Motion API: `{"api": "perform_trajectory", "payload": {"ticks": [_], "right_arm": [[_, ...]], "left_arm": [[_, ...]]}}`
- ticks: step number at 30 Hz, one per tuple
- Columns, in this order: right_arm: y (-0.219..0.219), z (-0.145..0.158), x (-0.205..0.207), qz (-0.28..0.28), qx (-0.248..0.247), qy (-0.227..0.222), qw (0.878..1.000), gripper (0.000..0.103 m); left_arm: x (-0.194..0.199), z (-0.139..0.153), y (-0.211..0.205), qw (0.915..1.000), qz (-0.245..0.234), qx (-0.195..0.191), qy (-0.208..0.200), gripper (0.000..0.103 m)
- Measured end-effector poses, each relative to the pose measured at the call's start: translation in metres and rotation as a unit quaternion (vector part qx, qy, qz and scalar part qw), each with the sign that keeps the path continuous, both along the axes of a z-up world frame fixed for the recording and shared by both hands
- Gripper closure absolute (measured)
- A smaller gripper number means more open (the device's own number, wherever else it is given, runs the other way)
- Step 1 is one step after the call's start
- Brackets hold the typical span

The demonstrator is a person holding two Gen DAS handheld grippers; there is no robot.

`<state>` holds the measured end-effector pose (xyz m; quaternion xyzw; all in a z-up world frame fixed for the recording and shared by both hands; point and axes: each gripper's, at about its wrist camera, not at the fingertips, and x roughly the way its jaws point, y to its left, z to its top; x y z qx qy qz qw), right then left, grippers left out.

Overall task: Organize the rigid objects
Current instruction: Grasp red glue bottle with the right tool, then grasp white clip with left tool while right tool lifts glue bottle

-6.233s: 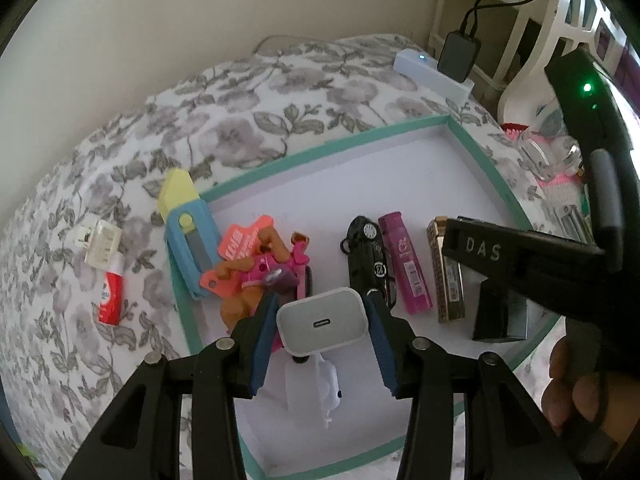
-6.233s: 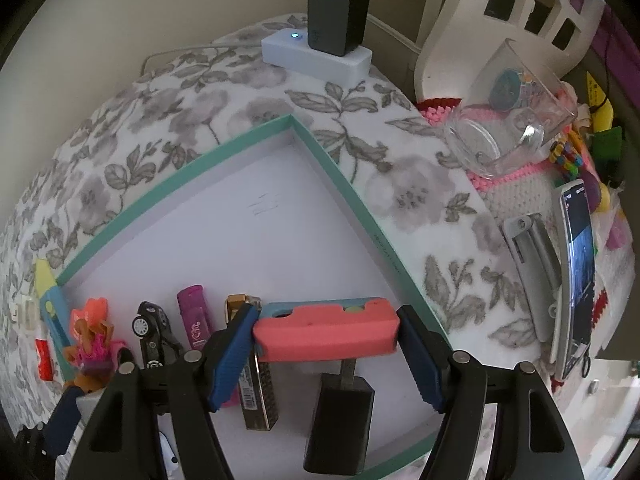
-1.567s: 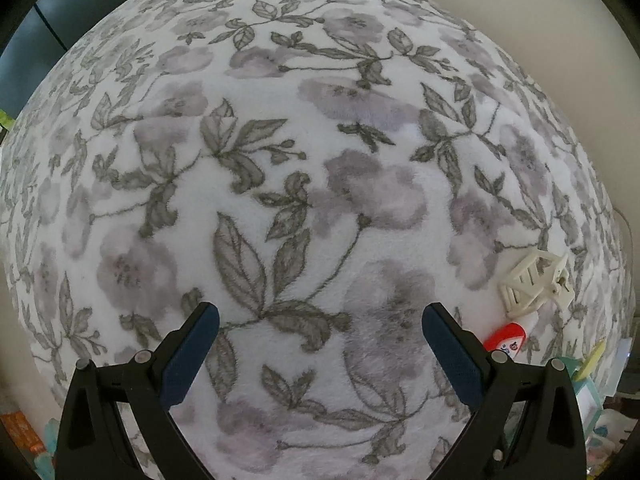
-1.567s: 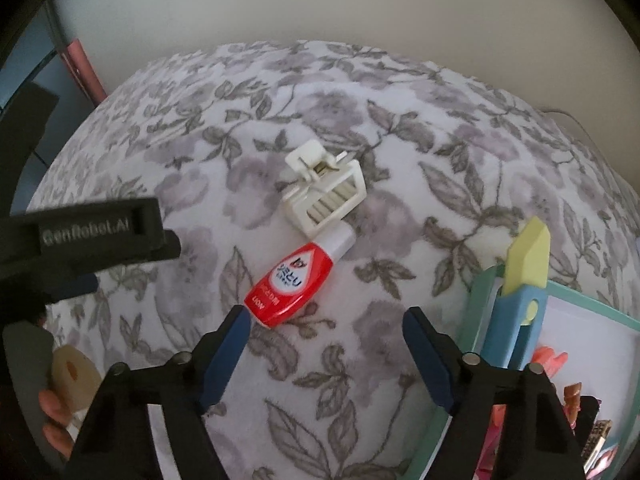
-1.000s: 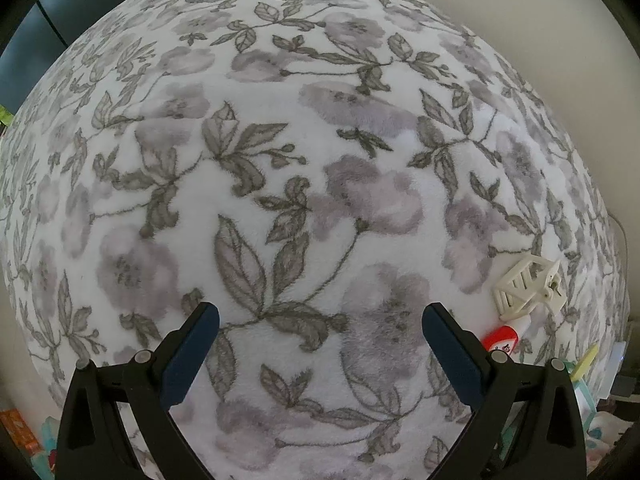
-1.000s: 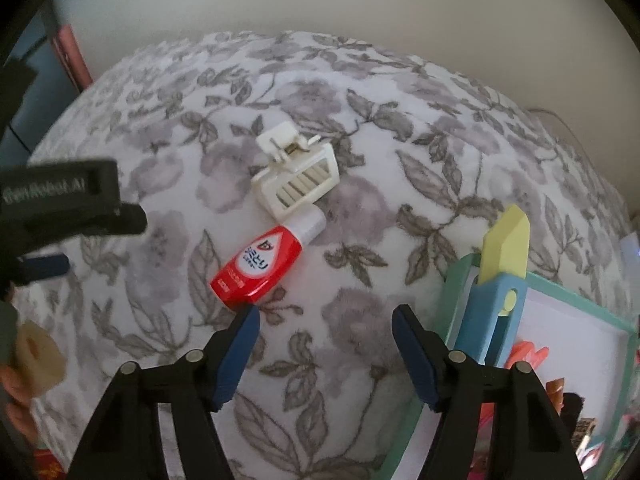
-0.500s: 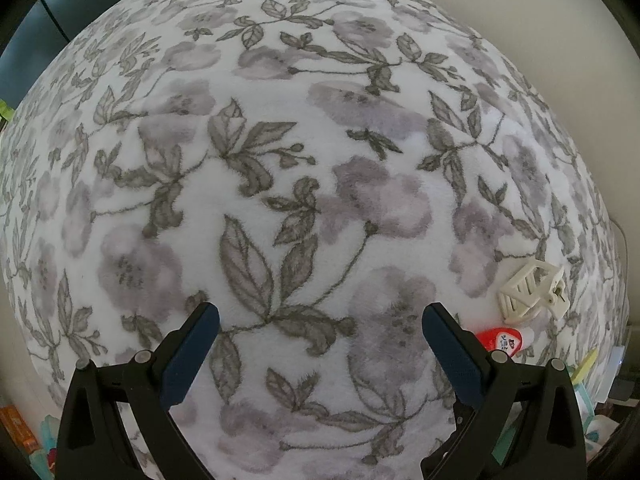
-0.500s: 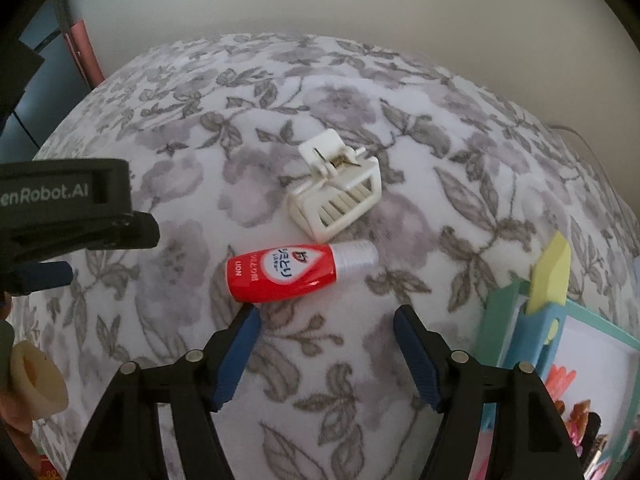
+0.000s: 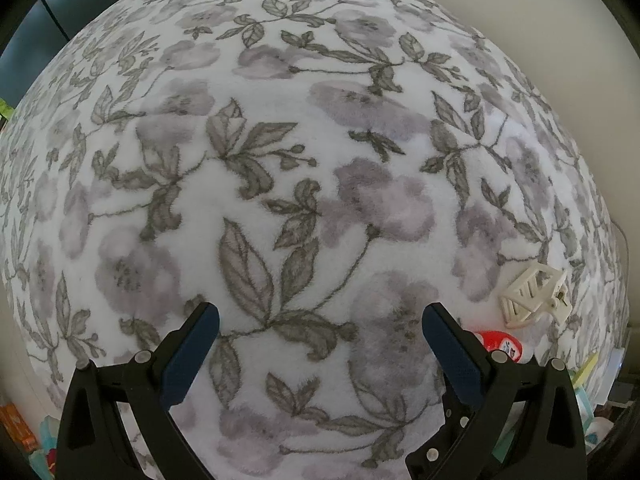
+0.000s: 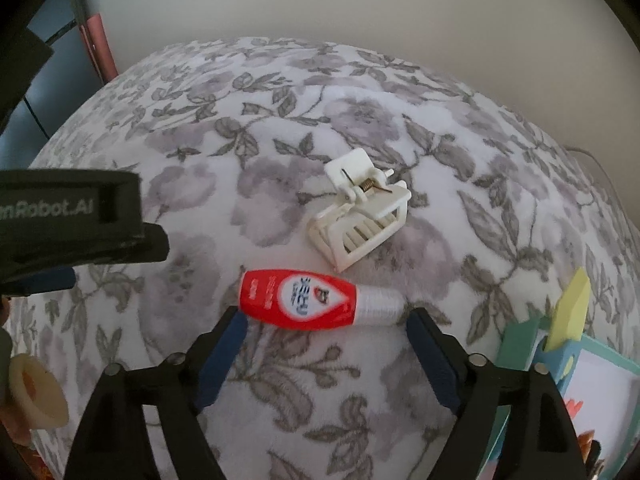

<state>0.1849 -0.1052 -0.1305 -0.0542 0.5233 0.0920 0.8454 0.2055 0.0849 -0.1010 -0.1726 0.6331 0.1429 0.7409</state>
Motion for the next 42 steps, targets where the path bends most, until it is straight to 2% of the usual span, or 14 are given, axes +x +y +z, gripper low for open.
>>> {"api": "perform_trajectory", "payload": {"ticks": [8,12,15,27,42], "right_arm": [[-0.001,0.000,0.004,-0.020,0.024,0.001,1.000,0.015],[-0.002,0.002,0.005,-0.025,0.034,0.001,0.999,0.018],[0.000,0.003,0.005,-0.024,0.030,-0.001,0.999,0.023],[0.003,0.004,0.002,-0.013,0.031,-0.009,0.999,0.023],[-0.035,0.028,0.000,-0.062,0.029,-0.028,0.997,0.023]], "left_arm": [[0.002,-0.005,-0.001,1.0000,0.000,0.003,0.003,0.002],[0.003,-0.008,-0.005,1.0000,-0.002,0.002,0.005,0.002],[0.004,-0.011,-0.007,1.0000,-0.004,0.003,0.007,0.002],[0.012,-0.019,-0.019,0.9998,-0.017,0.009,0.005,0.002],[0.027,0.005,-0.089,0.9924,-0.097,0.019,-0.074,0.002]]}}
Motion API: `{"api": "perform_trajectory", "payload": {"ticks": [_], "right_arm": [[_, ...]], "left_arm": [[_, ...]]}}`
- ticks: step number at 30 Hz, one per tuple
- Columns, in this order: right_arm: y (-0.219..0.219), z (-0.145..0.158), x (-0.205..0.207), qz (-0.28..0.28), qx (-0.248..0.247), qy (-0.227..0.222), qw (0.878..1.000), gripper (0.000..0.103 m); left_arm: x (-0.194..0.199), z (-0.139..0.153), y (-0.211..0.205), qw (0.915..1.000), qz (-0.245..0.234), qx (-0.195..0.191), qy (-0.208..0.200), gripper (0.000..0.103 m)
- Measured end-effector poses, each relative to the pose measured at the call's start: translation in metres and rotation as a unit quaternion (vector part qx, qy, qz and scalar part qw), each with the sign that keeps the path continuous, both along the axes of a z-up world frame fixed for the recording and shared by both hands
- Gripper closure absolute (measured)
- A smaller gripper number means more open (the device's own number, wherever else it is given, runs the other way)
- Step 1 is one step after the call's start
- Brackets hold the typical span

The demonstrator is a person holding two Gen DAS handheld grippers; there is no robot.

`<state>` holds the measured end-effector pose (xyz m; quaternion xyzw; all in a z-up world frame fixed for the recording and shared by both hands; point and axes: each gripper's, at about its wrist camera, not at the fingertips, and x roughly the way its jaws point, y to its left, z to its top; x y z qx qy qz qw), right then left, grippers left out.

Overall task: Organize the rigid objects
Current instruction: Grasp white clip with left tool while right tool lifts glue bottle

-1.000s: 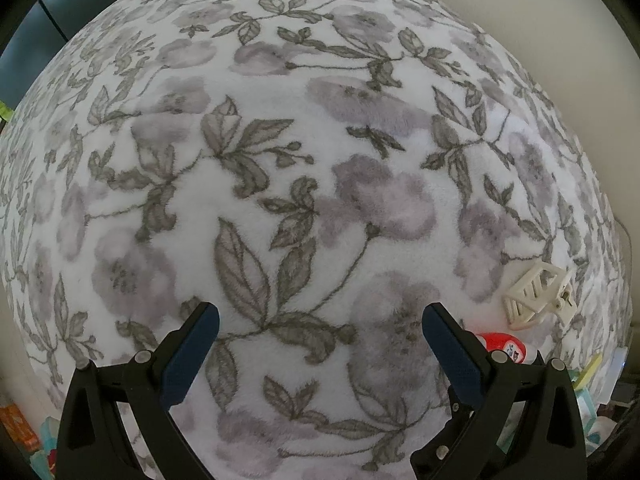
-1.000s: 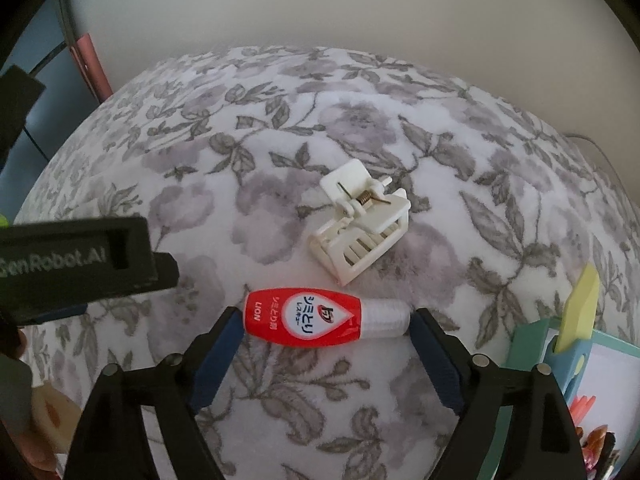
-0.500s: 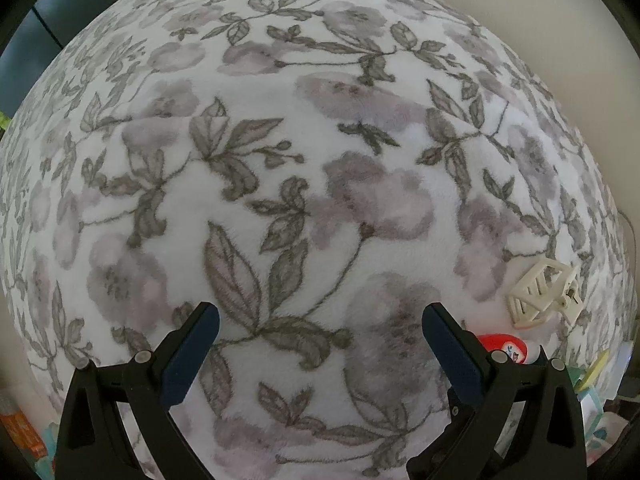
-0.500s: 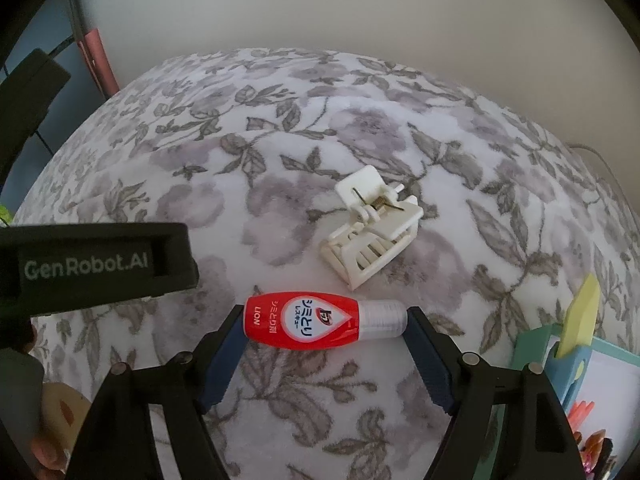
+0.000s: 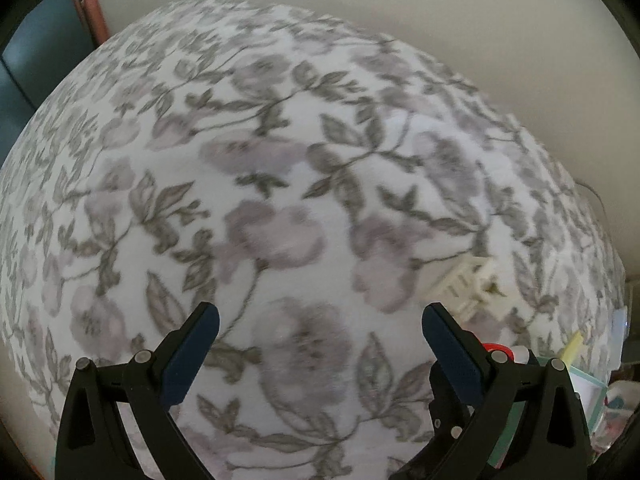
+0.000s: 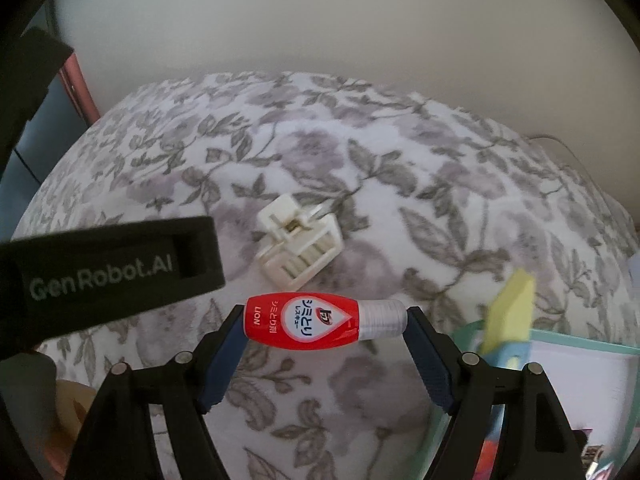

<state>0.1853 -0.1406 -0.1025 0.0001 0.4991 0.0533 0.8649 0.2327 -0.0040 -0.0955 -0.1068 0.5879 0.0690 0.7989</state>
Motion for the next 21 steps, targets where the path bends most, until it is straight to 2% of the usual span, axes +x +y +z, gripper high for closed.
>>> {"api": "perform_trajectory", "payload": {"ticks": [7,15,21], "right_arm": [[-0.021,0.020,-0.003,-0.022,0.000,-0.020,1.000,0.023],[-0.038,0.031,-0.003,-0.037,-0.037,-0.038,0.998,0.023],[-0.057,0.041,-0.005,-0.055,-0.039,-0.050,0.996,0.023]], "left_arm": [[0.007,0.006,-0.011,0.9996,-0.017,-0.012,-0.021,0.002],[0.009,0.007,-0.008,0.9990,-0.015,-0.027,-0.031,0.002],[0.013,0.014,-0.033,0.9964,-0.053,-0.041,-0.053,0.002]]}}
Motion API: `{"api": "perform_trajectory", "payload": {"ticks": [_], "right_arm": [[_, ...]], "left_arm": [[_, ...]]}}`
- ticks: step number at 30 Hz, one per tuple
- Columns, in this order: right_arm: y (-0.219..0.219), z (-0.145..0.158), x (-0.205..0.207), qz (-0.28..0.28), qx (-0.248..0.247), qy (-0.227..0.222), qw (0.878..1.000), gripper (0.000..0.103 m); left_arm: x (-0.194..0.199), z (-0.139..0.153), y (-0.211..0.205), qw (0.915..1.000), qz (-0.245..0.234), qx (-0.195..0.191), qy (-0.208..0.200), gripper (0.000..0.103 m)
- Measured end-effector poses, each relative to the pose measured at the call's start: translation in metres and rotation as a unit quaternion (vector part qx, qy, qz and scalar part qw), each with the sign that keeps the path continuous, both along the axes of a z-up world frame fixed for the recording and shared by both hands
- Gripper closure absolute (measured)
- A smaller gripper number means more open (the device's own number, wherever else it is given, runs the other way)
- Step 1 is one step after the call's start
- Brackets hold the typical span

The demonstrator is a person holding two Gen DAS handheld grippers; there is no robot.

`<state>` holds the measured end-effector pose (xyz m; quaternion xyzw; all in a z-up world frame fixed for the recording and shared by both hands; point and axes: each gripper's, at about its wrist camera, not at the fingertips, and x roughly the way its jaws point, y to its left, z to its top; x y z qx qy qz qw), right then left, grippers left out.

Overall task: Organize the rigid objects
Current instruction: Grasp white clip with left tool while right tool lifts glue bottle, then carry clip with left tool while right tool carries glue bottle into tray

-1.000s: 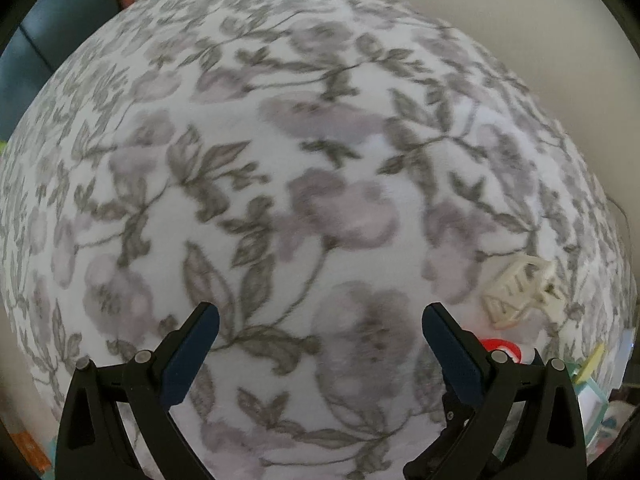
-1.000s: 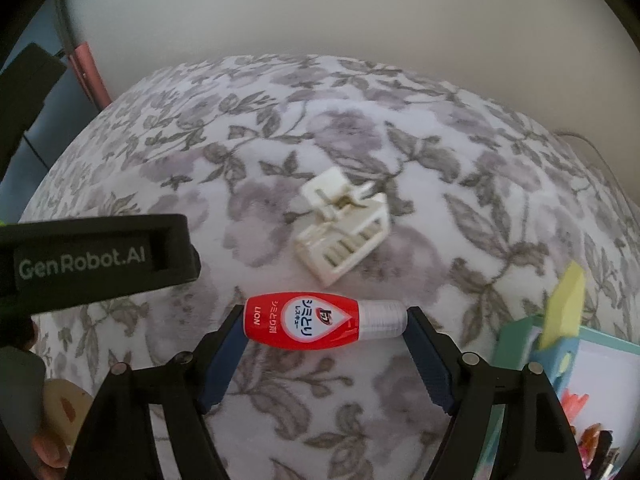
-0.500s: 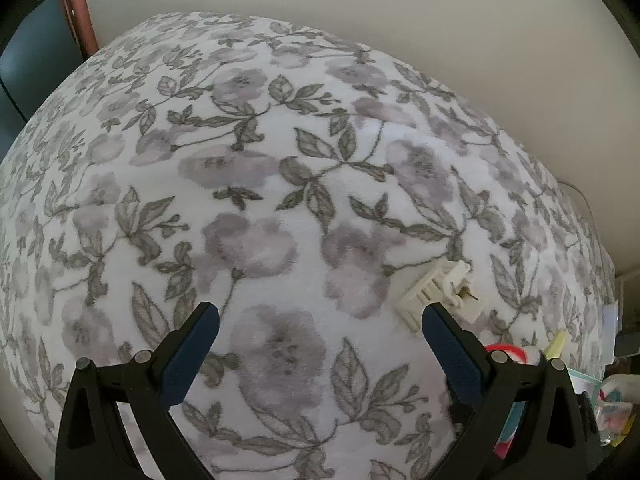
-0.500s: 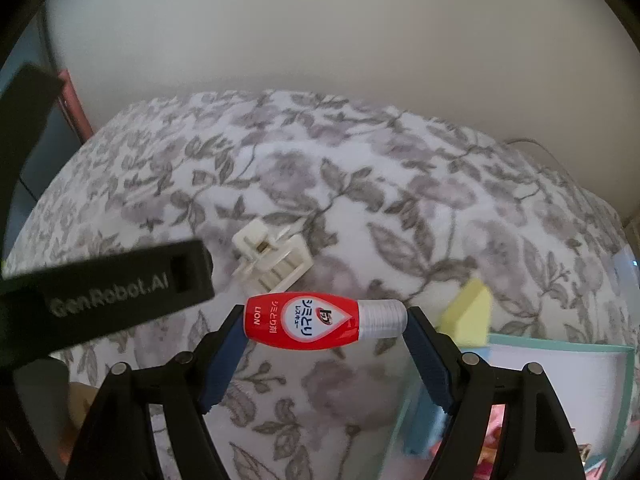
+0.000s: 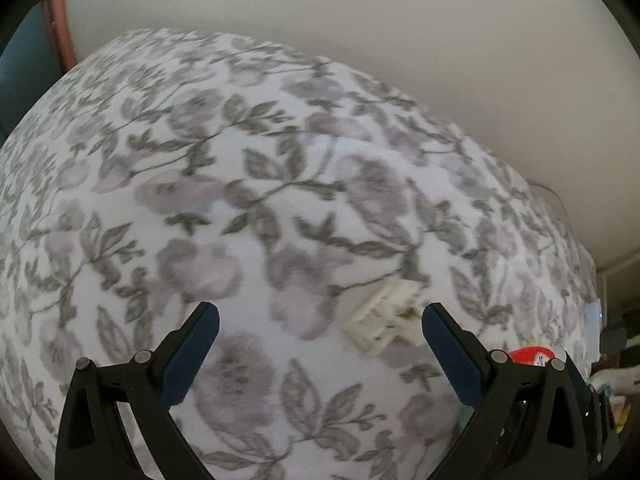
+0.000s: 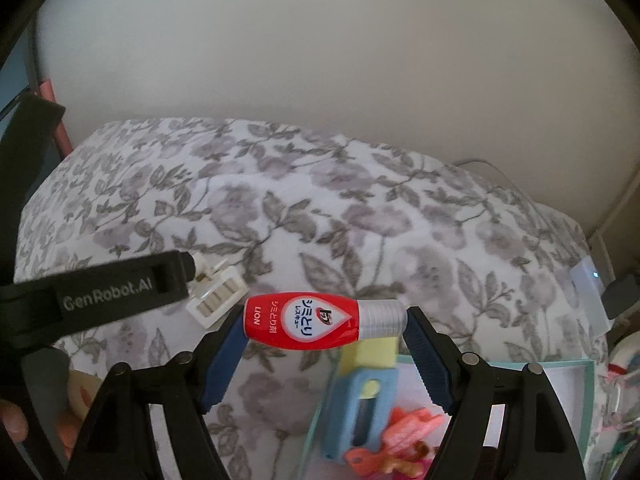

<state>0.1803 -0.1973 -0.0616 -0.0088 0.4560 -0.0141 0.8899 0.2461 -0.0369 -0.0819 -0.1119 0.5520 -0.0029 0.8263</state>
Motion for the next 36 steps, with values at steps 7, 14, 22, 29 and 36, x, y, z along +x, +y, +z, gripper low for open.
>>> {"api": "perform_trajectory", "payload": {"ticks": [7,14,22,29,36], "right_arm": [[-0.031,0.007,-0.004,-0.039,0.008,-0.005,0.999,0.023],[-0.049,0.004,-0.006,-0.061,0.026,0.000,0.998,0.023],[-0.050,0.001,-0.006,-0.060,0.029,0.003,0.998,0.023],[-0.049,0.000,-0.006,-0.060,0.030,0.008,0.998,0.023],[-0.046,0.007,-0.012,-0.059,0.032,0.007,0.998,0.023]], "left_arm": [[0.005,-0.005,-0.021,0.9998,-0.020,0.005,-0.002,0.002],[0.008,-0.015,-0.044,0.9984,-0.046,0.032,-0.009,0.004],[0.007,-0.026,-0.047,0.9973,-0.057,0.047,-0.005,0.061],[0.006,-0.018,-0.049,0.9958,-0.069,0.058,-0.014,0.077],[-0.002,-0.012,-0.045,0.9962,-0.064,0.057,-0.014,0.077]]}}
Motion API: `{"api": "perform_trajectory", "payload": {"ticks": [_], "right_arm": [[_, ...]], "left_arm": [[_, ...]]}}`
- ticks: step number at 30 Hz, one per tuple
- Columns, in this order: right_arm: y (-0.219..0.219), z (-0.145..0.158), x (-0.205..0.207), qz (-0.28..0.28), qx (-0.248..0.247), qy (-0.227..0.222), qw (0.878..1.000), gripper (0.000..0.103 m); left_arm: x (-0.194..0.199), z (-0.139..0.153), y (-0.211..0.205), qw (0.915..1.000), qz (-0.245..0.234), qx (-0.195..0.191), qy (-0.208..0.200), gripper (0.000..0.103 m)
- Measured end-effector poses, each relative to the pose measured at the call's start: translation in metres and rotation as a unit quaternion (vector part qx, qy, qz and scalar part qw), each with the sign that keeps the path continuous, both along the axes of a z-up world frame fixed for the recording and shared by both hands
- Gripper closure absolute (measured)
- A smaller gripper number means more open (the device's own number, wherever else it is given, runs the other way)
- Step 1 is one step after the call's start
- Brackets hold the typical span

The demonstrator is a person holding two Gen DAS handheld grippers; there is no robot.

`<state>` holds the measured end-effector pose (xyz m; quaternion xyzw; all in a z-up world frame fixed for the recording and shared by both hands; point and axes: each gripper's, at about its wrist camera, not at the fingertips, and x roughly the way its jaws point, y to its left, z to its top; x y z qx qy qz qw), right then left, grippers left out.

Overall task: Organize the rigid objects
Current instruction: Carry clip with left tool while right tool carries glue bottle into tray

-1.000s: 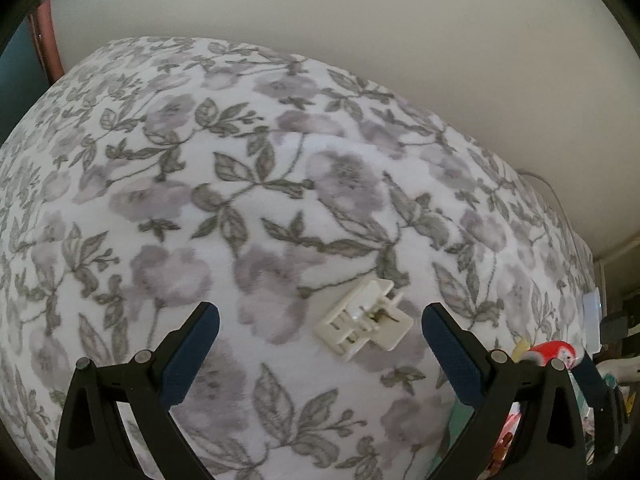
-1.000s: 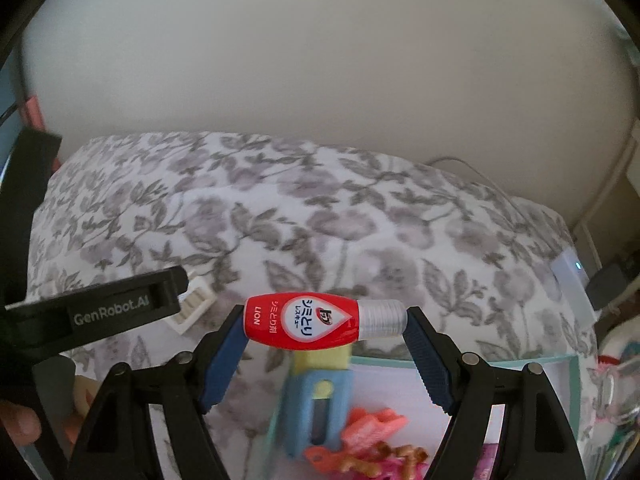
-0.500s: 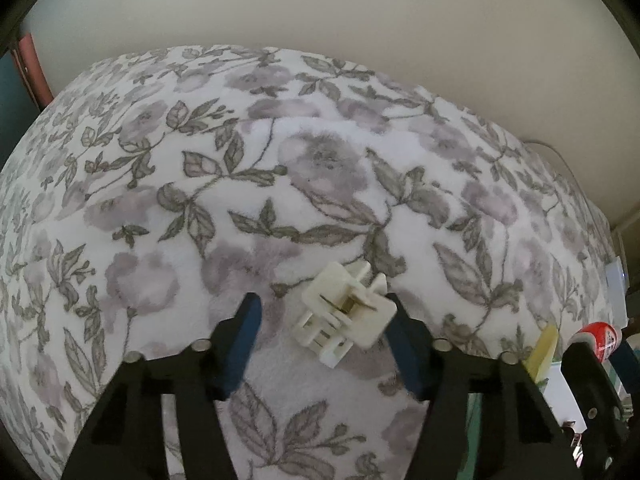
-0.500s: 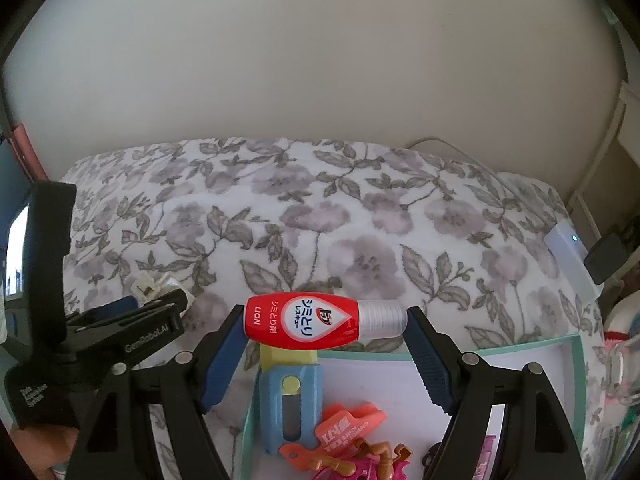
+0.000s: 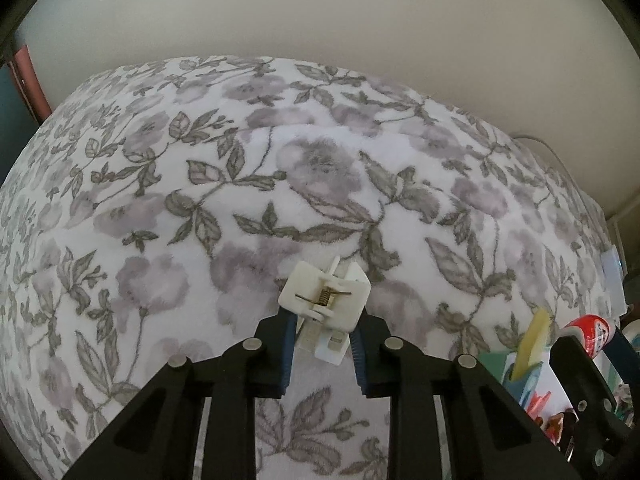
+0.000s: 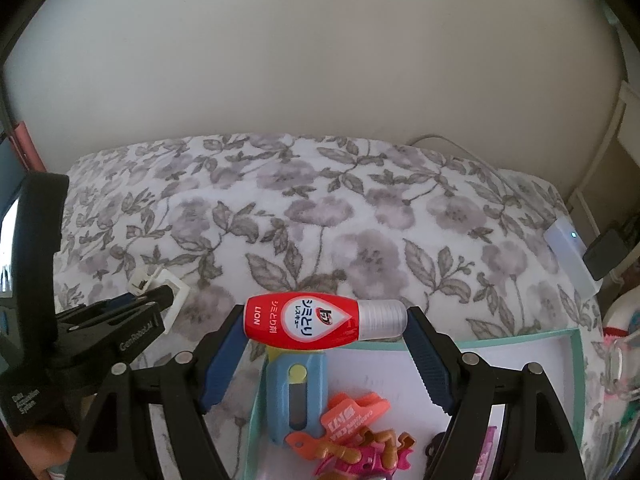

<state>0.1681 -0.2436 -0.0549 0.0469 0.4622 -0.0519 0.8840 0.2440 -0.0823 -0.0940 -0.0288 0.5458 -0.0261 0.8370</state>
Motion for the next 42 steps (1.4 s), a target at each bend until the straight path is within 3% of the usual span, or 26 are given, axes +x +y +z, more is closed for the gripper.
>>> {"api": "perform_trajectory", "payload": {"ticks": [7,14,21,30,36,42], "right_arm": [[0.000,0.017,-0.018,-0.001,-0.003,-0.005,1.000,0.023],[-0.011,0.032,-0.051,-0.019,-0.005,-0.005,1.000,0.023],[-0.037,0.033,-0.091,-0.060,0.003,0.013,0.998,0.023],[-0.080,0.021,-0.136,-0.137,0.015,0.057,0.989,0.023],[-0.096,-0.005,-0.154,-0.158,0.031,0.107,0.981,0.023],[-0.097,-0.023,-0.164,-0.158,0.026,0.138,0.977,0.023]], "left_arm": [[-0.017,0.028,-0.001,0.9998,0.002,-0.006,-0.018,0.077],[-0.051,0.070,-0.019,0.9979,-0.035,-0.006,-0.055,0.077],[-0.091,0.093,-0.046,0.9942,-0.086,-0.026,-0.059,0.077],[-0.129,0.076,-0.073,0.9901,-0.131,-0.046,-0.017,0.077],[-0.144,0.052,-0.084,0.9863,-0.146,-0.063,0.044,0.077],[-0.157,0.042,-0.088,0.9845,-0.150,-0.061,0.067,0.077]]}}
